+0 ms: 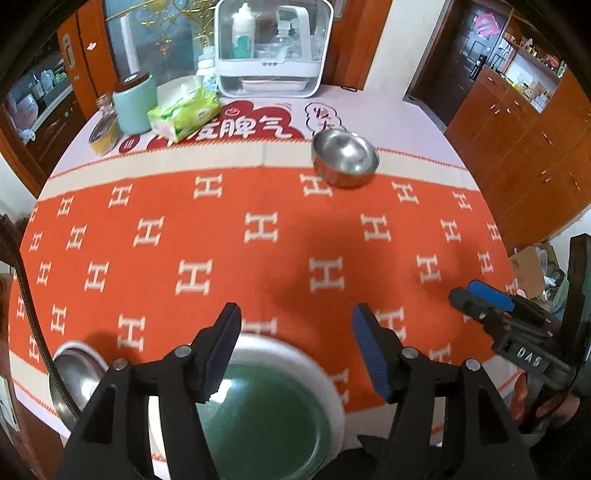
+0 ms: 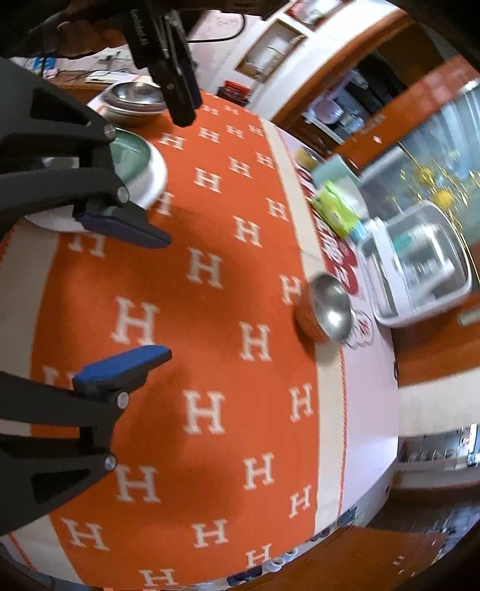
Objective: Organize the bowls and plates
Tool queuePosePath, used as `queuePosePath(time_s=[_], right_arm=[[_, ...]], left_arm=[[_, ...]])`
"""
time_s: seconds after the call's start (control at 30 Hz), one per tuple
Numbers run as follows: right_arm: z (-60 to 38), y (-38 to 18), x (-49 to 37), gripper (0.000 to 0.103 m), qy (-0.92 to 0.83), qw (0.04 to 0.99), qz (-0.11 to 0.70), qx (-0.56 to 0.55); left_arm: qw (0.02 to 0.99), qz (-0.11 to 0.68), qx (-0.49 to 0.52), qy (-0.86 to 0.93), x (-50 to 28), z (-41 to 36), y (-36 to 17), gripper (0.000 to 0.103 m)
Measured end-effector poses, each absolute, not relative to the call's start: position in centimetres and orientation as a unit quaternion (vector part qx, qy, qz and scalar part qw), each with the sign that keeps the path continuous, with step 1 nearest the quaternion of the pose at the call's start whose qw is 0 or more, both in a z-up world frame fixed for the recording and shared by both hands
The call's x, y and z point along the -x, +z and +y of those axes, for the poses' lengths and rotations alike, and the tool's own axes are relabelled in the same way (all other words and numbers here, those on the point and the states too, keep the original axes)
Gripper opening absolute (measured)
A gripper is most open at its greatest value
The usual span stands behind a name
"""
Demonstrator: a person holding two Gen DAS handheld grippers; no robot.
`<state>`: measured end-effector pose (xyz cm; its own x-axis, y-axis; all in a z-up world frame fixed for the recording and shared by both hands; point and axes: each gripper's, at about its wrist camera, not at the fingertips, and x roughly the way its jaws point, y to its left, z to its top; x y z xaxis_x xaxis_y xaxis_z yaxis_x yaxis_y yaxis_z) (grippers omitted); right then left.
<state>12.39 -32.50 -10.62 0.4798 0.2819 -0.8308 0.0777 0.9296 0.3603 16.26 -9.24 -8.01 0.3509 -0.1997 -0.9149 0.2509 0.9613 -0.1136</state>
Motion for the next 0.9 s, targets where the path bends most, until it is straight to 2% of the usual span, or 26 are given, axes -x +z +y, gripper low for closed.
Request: queuePosePath(time_s=[0.5,0.73,0.9], right_arm=[[-37.3,-9.3,-23.3,0.063,0.084,0.857,0.475,-0.18],[-36.1,-11.4,-26.6,0.063,0.097,0.87,0.457,-0.159],[-35.5,-13.7,-27.7,0.063,0.11,0.877,0.434,-0.173]], left_arm=[[0.828,0.551,-0.024,-0.102,-26.9,-14.7,-7.2,0.062],[0.835,0.54,-0.019,-0.103,-30.7,-16.4,-7.9,0.062],[0.833,0.541,-0.022,-0.118,-32.1,-17.8,-10.5,0.062]])
